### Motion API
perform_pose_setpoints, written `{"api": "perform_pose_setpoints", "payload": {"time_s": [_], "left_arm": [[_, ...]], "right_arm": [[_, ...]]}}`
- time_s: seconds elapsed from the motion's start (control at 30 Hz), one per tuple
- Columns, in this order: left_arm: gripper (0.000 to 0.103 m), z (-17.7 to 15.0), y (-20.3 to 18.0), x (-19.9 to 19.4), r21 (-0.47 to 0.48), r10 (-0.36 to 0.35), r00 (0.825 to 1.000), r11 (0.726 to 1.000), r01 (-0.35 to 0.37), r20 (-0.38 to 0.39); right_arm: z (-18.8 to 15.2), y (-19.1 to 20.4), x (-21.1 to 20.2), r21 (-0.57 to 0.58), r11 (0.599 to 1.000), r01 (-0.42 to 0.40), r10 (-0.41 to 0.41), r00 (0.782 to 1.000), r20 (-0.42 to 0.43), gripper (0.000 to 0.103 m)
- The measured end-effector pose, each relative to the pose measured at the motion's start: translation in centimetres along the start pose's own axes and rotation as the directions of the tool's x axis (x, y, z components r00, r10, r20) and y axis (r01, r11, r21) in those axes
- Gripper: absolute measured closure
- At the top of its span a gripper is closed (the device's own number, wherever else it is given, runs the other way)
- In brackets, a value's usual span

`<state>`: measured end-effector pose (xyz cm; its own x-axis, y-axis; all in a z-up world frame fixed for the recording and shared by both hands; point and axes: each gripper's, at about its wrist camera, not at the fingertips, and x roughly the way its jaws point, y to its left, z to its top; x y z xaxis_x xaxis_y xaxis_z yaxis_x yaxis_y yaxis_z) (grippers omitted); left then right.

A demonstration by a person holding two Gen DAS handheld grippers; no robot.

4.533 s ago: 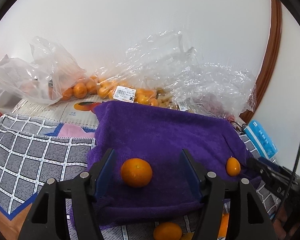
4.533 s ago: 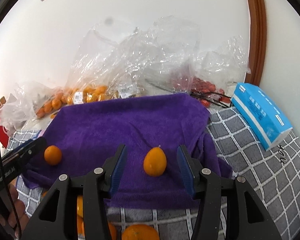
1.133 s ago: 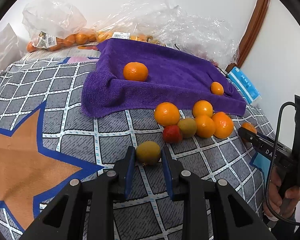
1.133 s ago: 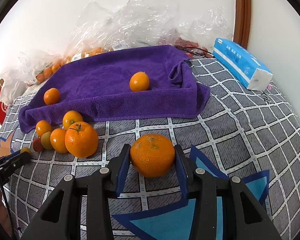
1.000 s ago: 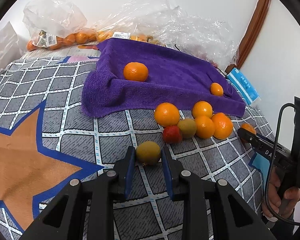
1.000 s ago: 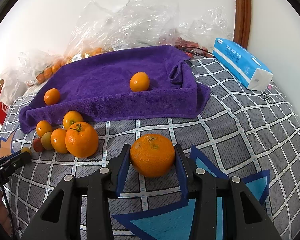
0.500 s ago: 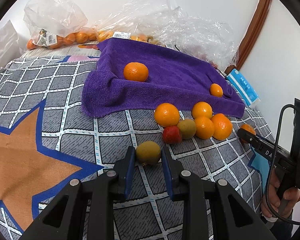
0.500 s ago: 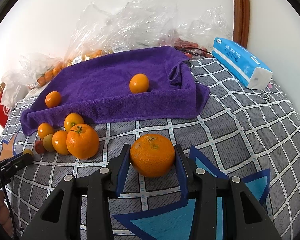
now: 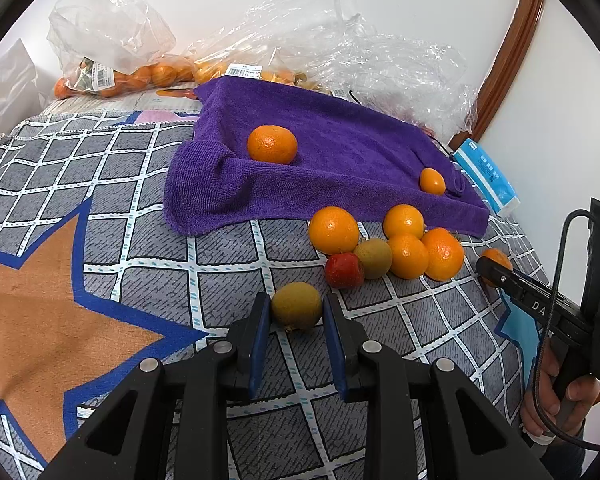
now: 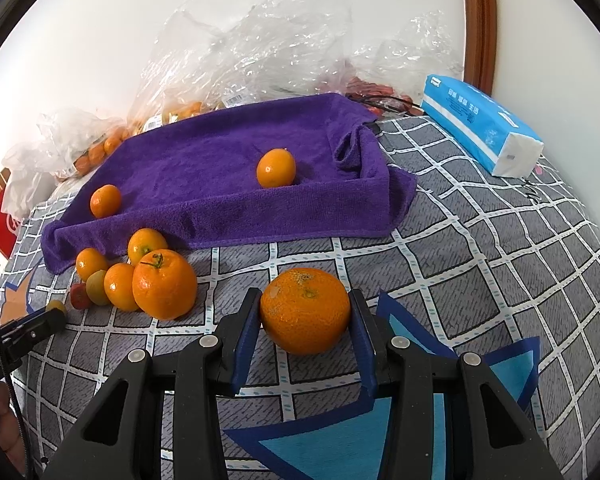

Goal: Organize fruits

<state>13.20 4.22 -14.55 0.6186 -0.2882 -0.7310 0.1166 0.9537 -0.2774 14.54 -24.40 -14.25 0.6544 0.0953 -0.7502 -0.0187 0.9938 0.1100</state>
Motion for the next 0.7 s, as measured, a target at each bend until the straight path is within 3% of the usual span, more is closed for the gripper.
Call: {"api": "perform_pose_setpoints", "payload": {"time_s": [0.3, 0.7], "left_arm": [[0.078, -0.1, -0.8, -1.3, 0.017, 0.004, 1.000, 1.000, -0.004, 0.006], [0.078, 2.5, -2.3, -4.1, 0.038, 0.029, 0.996, 0.999, -0.032, 0.086]], "right_arm": [[-0.4, 0.6, -1.4, -0.015, 1.000, -0.011, 0.011, 1.000, 0.014, 0.060], [1.6, 1.8, -4.3, -0.045, 0.999, 0.002, 0.002, 0.997, 0.073, 0.060]]}}
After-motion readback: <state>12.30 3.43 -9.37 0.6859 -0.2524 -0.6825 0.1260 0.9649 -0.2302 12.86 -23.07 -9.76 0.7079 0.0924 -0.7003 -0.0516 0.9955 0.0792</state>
